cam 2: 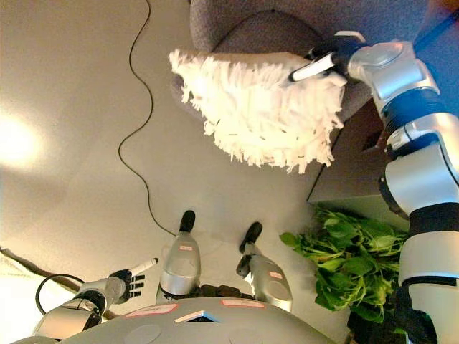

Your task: Pick up the pillow and put it on the sofa.

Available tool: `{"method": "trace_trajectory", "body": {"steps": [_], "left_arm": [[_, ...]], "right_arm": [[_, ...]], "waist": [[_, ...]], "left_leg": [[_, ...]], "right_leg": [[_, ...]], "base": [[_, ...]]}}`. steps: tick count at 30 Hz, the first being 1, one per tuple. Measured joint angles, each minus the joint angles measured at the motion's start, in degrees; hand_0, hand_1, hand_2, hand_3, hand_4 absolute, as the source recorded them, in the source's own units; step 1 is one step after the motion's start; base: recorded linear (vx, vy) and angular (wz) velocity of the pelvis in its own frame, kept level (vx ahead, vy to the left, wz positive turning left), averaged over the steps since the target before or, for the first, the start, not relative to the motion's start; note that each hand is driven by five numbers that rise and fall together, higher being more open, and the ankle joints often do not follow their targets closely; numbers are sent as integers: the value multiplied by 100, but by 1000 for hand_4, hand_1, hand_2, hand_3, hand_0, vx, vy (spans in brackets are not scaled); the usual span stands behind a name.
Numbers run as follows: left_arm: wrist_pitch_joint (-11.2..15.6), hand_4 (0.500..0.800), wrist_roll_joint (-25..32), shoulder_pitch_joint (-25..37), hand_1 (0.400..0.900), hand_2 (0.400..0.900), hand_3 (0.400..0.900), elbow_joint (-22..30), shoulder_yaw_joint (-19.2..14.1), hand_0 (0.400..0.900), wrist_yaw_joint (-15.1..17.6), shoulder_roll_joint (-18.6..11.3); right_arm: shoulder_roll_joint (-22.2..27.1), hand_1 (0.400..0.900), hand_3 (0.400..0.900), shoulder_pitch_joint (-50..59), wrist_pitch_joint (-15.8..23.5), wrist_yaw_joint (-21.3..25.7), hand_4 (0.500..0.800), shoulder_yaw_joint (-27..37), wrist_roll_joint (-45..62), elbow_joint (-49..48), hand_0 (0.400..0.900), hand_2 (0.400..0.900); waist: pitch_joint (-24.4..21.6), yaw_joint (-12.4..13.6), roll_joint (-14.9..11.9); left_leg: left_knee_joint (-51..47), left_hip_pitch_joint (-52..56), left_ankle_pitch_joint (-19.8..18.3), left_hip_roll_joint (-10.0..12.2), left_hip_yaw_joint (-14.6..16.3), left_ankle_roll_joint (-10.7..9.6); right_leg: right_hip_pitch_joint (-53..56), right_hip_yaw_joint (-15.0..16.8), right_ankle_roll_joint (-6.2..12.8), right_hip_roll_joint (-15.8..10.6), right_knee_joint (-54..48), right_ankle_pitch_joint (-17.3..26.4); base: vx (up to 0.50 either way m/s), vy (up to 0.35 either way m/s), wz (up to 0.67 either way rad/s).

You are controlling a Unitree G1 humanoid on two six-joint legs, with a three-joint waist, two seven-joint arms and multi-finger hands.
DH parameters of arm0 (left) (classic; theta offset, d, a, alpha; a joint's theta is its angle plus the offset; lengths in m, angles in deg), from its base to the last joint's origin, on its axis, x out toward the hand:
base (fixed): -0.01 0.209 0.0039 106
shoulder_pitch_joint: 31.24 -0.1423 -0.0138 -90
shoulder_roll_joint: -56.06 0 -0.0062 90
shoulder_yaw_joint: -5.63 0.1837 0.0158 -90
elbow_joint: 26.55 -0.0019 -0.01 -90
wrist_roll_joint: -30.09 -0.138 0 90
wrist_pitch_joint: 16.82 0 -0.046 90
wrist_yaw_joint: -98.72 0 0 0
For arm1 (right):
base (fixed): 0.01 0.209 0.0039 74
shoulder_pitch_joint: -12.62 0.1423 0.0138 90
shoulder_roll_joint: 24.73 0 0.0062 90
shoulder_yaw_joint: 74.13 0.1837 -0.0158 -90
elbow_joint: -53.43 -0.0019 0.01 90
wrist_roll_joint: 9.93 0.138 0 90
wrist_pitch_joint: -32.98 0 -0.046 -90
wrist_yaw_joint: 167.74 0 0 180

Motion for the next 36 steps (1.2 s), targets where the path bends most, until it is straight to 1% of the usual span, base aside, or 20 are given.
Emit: {"method": "trace_trajectory", "body": {"steps": [2, 4, 8, 10, 14, 20, 28, 32, 34, 36], "left_arm": [[16, 800, 58, 54, 900, 900, 900, 12, 0, 900, -9, 1], [30, 800, 99, 59, 900, 900, 900, 14, 0, 900, -15, 1], [62, 800, 103, 72, 900, 900, 900, 12, 0, 900, -34, 1], [64, 800, 104, 73, 900, 900, 900, 14, 0, 900, -71, 0], [60, 800, 108, 75, 900, 900, 900, 134, -3, 900, -132, -2], [72, 800, 114, 77, 900, 900, 900, 127, -9, 900, -213, -2], [119, 800, 97, 42, 900, 900, 900, 97, -36, 900, -326, -5], [195, 800, 90, -57, 900, 900, 900, 67, -53, 900, -369, -2], [270, 800, 64, -101, 900, 900, 900, -54, -70, 900, -369, -1], [315, 800, 9, -178, 900, 900, 900, -61, -88, 900, -370, 0]], "right_arm": [[156, 900, 900, 111, -92, 332, 800, 45, 16, 121, 900, 900], [252, 900, 900, 276, -166, 530, 800, 47, 17, 324, 900, 900], [557, 900, 900, 354, -270, 658, 800, 47, 18, 384, 900, 900], [590, 900, 900, 407, -332, 680, 800, 47, 20, 408, 900, 900], [642, 900, 900, 583, -335, 688, 800, 48, 29, 440, 900, 900], [715, 900, 900, 797, -309, 704, 800, 48, 32, 437, 900, 900], [837, 900, 900, 827, -321, 705, 800, 48, 31, 439, 900, 900], [900, 900, 900, 826, -444, 705, 800, 54, 33, 495, 900, 900], [904, 900, 900, 826, -480, 704, 800, 76, 36, 554, 900, 900], [955, 900, 900, 802, -473, 693, 800, 397, 30, 548, 900, 900]], "waist": [[64, -3, 56], [99, -19, 113], [127, -23, 159], [127, -20, 158], [127, -34, 158], [127, -27, 158], [116, -30, 150], [-55, -49, 142], [-213, -53, 140], [-267, -120, 159]], "left_leg": [[-17, -5, 2, -1, 6, 1], [-40, 3, 2, -2, 23, 2], [-88, 52, 2, 4, 70, 2], [-116, 111, 3, 4, 130, 3], [-153, 207, 3, 6, 221, 4], [-174, 334, 3, 6, 252, 5], [-187, 453, 8, -5, 278, 16], [-252, 505, 15, -20, 314, 26], [-318, 576, 23, -38, 364, 38], [-375, 720, 25, -69, 398, 61]], "right_leg": [[-12, 2, -12, -2, -2, 8], [-21, 13, -14, -2, -3, 9], [-24, 51, -21, 3, -3, 11], [-15, 97, -27, 4, -3, 15], [17, 180, -28, 7, -3, 16], [120, 204, -32, 4, -3, 18], [216, 227, -25, -9, 0, 8], [219, 257, -36, -20, 0, 17], [228, 299, -34, -35, 0, 15], [340, 319, -18, -62, -1, 4]], "base": [[-78, 9, -5], [-57, 6, -9], [-7, 2, -9], [14, 7, -8], [3, 16, -5], [26, 41, -3], [16, 34, 0], [-4, 85, -7], [49, 107, -8], [60, 107, -8]]}}
